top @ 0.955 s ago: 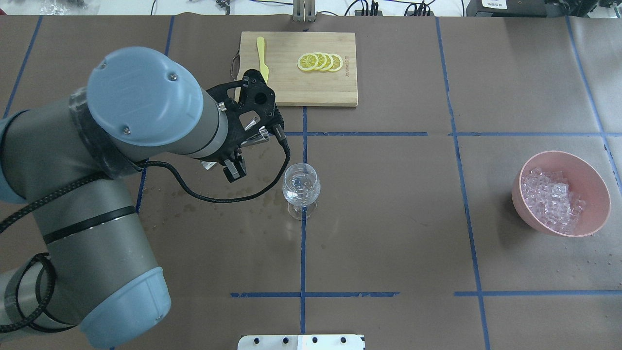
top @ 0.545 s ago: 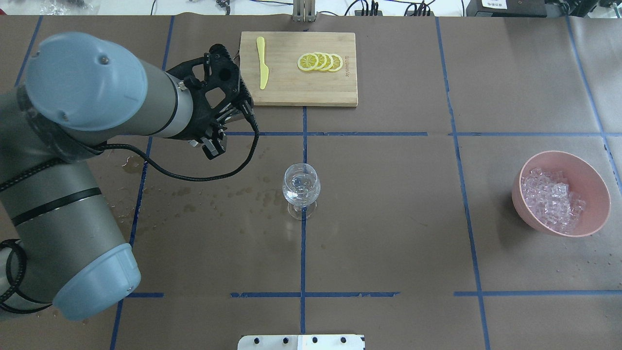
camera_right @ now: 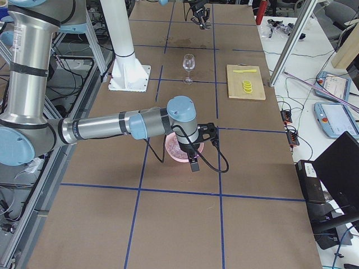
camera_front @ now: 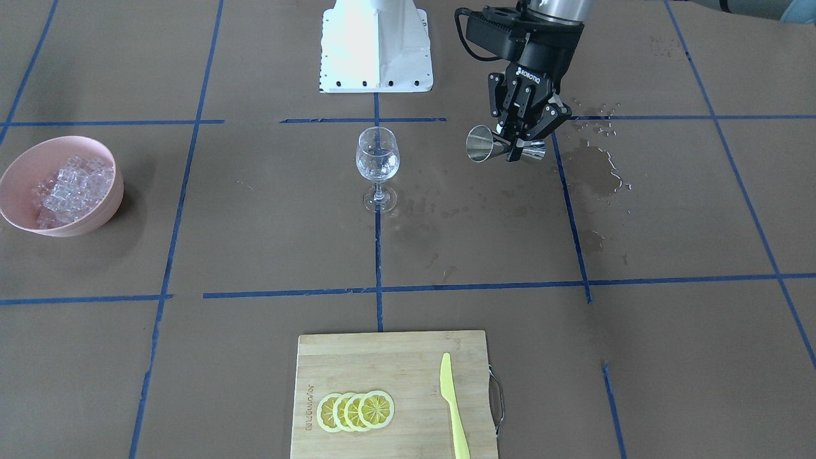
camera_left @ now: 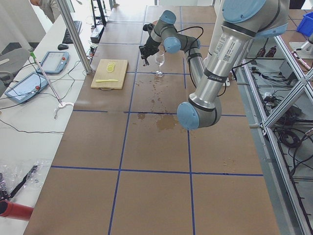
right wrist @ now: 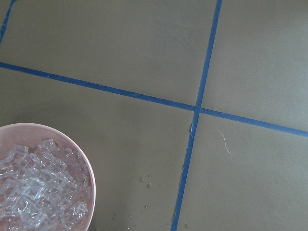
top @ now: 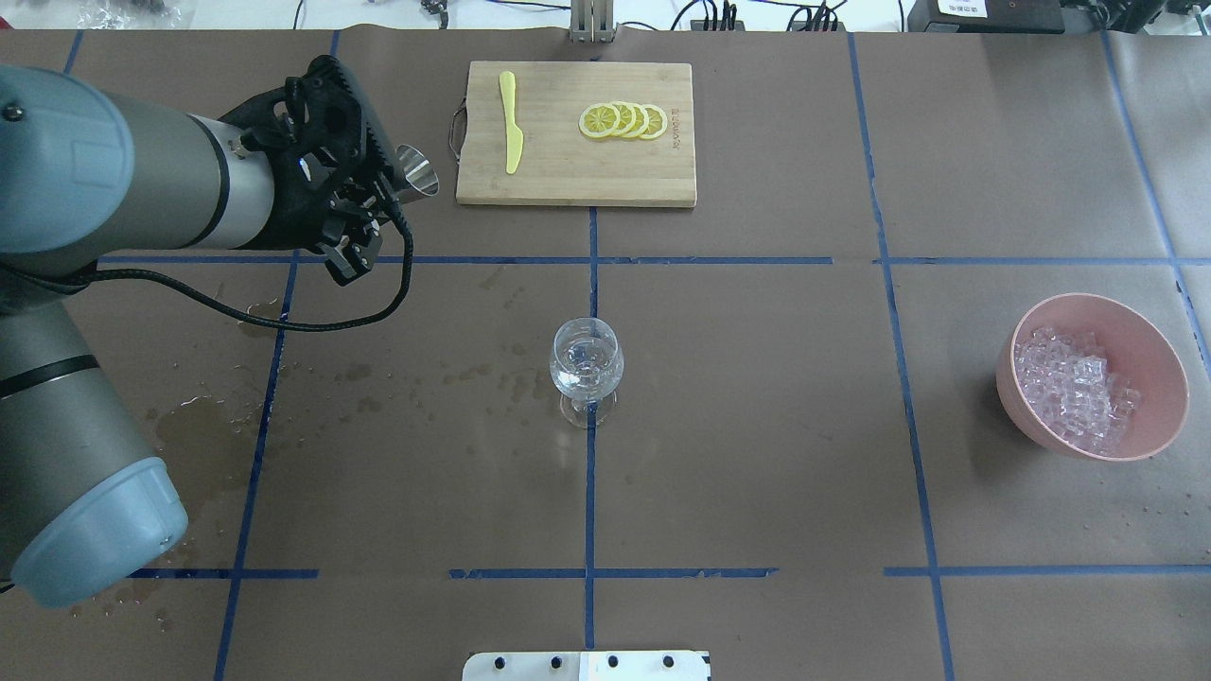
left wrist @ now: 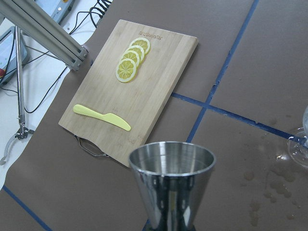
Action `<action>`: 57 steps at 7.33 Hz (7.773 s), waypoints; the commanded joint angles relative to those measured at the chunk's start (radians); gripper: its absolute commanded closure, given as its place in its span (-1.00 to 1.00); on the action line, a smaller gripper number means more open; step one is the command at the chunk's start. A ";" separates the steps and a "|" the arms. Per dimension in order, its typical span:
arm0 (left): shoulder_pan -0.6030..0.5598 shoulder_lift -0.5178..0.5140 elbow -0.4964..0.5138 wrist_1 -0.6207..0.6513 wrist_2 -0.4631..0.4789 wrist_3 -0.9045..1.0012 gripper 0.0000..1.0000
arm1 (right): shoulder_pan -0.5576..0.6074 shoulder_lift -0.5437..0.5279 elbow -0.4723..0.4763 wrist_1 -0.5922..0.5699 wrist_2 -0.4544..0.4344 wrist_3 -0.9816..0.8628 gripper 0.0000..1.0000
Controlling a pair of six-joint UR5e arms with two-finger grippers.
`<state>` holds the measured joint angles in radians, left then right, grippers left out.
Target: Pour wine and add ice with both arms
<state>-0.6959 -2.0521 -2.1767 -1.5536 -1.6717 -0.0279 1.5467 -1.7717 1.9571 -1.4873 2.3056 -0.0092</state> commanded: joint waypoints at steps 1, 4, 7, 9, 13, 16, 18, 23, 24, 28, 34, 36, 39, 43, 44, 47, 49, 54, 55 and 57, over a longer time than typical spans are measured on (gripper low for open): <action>-0.008 0.064 -0.040 -0.075 0.000 0.002 1.00 | 0.001 0.000 0.000 -0.001 0.000 0.000 -1.00; -0.036 0.301 -0.032 -0.447 0.000 0.002 1.00 | 0.001 -0.002 -0.001 -0.001 0.000 0.000 -1.00; -0.079 0.479 0.036 -0.829 0.007 -0.027 1.00 | 0.000 0.000 -0.001 -0.001 0.000 0.000 -1.00; -0.080 0.591 0.182 -1.224 0.067 -0.160 1.00 | 0.000 0.000 0.000 -0.001 0.000 0.000 -1.00; -0.071 0.609 0.193 -1.349 0.495 -0.427 1.00 | 0.000 0.002 0.000 -0.001 0.000 0.000 -1.00; -0.047 0.639 0.198 -1.346 0.746 -0.078 1.00 | 0.001 0.000 -0.001 -0.001 0.002 0.002 -1.00; -0.047 0.676 0.199 -1.344 0.820 0.286 1.00 | 0.001 0.000 -0.001 -0.001 0.002 0.002 -1.00; -0.048 0.698 0.204 -1.346 0.817 0.456 1.00 | 0.001 0.000 -0.001 -0.001 0.002 0.002 -1.00; -0.047 0.696 0.204 -1.352 0.810 0.448 1.00 | 0.000 0.000 -0.001 -0.001 0.002 0.002 -1.00; -0.042 0.695 0.268 -1.460 0.542 -0.091 1.00 | 0.000 0.000 -0.001 -0.001 0.002 0.000 -1.00; 0.151 0.705 0.374 -1.646 0.669 -0.561 1.00 | 0.001 0.000 0.000 -0.001 0.002 0.002 -1.00; 0.318 0.705 0.432 -1.704 0.856 -0.631 1.00 | 0.000 0.000 0.000 -0.001 0.002 0.000 -1.00; 0.501 0.657 0.578 -1.772 1.102 -0.682 1.00 | 0.001 0.000 0.002 -0.001 0.002 0.000 -1.00; 0.575 0.584 0.707 -1.803 1.175 -0.685 1.00 | 0.001 0.000 0.002 -0.001 0.002 0.000 -1.00; 0.576 0.584 0.715 -1.803 1.175 -0.687 1.00 | 0.001 0.000 0.002 -0.001 0.002 0.000 -1.00; 0.590 0.560 0.739 -1.803 1.184 -0.688 1.00 | 0.001 0.000 0.002 0.001 0.002 0.000 -1.00; 0.607 0.560 0.741 -1.803 1.202 -0.688 1.00 | 0.001 0.000 0.002 -0.001 0.002 0.000 -1.00; 0.645 0.530 0.767 -1.806 1.207 -0.724 0.97 | 0.001 0.000 0.002 0.001 0.000 -0.002 -1.00; 0.647 0.530 0.769 -1.806 1.219 -0.724 0.95 | 0.001 0.000 0.002 0.001 0.002 0.000 -1.00; 0.647 0.530 0.772 -1.806 1.219 -0.724 0.89 | 0.001 0.000 0.000 -0.001 0.002 0.000 -1.00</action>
<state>-0.0496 -1.5213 -1.4070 -3.3594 -0.4539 -0.7514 1.5478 -1.7717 1.9584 -1.4875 2.3070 -0.0093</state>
